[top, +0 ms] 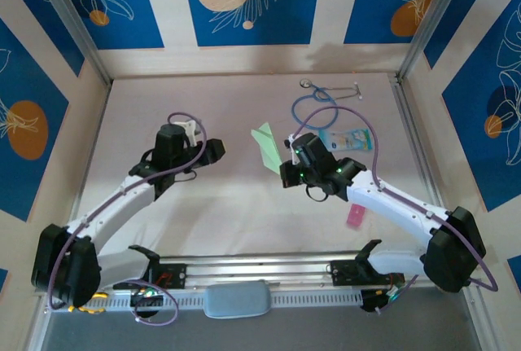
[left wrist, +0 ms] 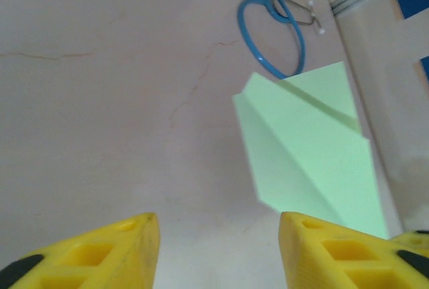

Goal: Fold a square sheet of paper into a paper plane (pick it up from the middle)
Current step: Turn over the paper at the center of the table.

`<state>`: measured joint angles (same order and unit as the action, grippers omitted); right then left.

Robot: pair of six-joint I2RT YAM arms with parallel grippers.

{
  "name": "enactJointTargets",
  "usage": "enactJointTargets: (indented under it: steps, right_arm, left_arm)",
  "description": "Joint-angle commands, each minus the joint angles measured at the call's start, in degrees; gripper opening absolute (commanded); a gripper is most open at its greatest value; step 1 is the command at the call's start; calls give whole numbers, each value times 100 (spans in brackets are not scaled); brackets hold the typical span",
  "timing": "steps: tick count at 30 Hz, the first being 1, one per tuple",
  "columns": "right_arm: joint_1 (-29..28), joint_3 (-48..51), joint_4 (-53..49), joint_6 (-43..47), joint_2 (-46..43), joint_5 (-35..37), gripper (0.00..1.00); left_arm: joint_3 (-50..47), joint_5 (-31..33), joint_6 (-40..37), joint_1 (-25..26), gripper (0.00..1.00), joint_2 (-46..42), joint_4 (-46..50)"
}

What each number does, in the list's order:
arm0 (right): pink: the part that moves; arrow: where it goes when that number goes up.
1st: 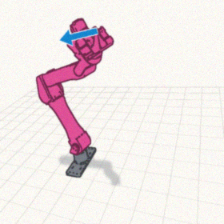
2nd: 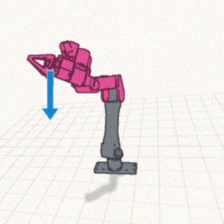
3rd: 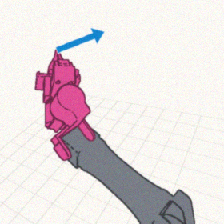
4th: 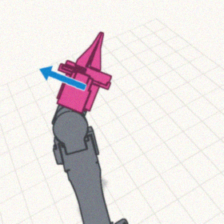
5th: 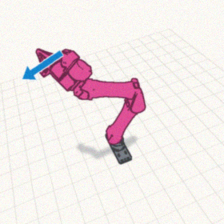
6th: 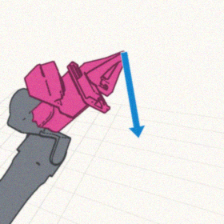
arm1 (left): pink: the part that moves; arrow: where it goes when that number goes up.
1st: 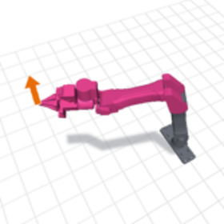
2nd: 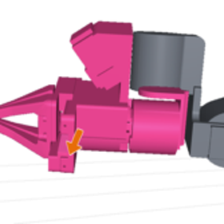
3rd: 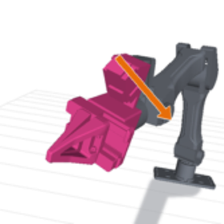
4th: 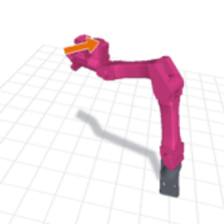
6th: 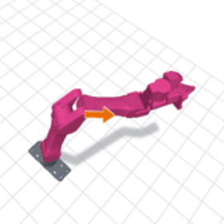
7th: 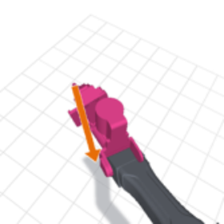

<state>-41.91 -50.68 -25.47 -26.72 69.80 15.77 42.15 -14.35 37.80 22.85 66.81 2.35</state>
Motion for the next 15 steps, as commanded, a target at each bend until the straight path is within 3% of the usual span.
enactJointTargets:
  steps: [1,8,15]
  right_arm:
    - [-177,-327,-921,565,46,1115,5]
    - [-637,-728,-1492,731,448,2392,4]
    - [-833,-1111,-2036,731,872,3476,4]
  left_arm:
    - [-225,459,-386,-96,55,-344,225]
    - [-506,740,-541,-202,61,-769,348]
    - [-554,813,-365,-341,61,-875,483]
